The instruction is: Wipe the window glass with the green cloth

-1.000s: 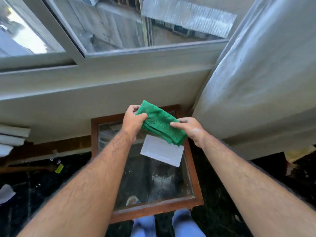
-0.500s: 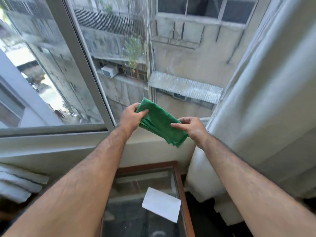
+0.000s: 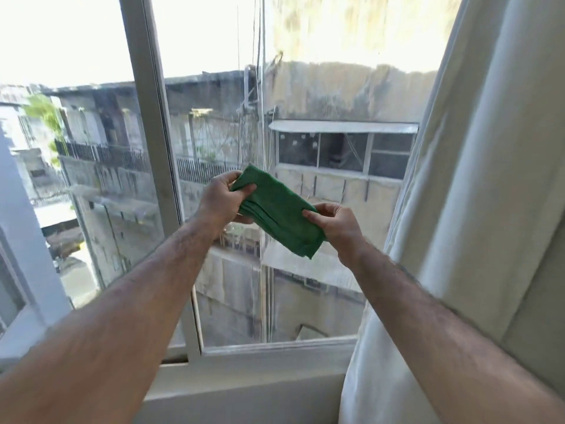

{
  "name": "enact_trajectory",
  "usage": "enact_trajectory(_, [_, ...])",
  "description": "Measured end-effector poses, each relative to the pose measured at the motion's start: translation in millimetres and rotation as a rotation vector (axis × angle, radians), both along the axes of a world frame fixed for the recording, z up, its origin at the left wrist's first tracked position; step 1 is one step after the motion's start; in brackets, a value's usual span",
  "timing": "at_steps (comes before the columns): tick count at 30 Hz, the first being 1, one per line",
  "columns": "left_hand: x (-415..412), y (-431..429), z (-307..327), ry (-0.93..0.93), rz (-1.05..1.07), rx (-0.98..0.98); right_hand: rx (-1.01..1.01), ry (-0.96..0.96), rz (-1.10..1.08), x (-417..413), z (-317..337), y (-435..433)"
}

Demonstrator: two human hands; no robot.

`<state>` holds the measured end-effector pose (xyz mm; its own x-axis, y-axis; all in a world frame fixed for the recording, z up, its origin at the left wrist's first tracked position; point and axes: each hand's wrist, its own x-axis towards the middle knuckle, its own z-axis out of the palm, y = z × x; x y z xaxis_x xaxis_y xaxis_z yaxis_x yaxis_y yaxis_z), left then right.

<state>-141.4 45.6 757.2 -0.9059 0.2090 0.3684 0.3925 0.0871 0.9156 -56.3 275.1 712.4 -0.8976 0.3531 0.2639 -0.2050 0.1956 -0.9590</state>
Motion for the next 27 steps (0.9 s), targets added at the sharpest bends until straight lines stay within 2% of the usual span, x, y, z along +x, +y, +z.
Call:
enact_trajectory(6, [-3, -1, 86, 0.224, 0.117, -0.037, 0.024, 0.122, -0.078, -6, 69, -12])
enact_trajectory(10, [-10, -6, 129, 0.448, 0.246, -0.163, 0.292, 0.195, -0.153, -14, 105, -14])
enact_trajectory(13, [-16, -13, 162, 0.612, 0.353, -0.334, 0.550, 0.301, -0.344, -15, 128, 5])
enact_trajectory(16, [-23, -18, 193, 0.704, 0.411, -0.522, 0.662, 0.405, -0.576, -15, 148, 42])
enact_trajectory(20, [-38, -10, 216, 0.719, 0.457, -0.707, 0.799, 0.313, -0.795, -22, 170, 102])
enact_trajectory(27, [-55, 27, 226, 0.913, 0.593, -0.611, 0.970, 0.415, -0.836, -52, 183, 169])
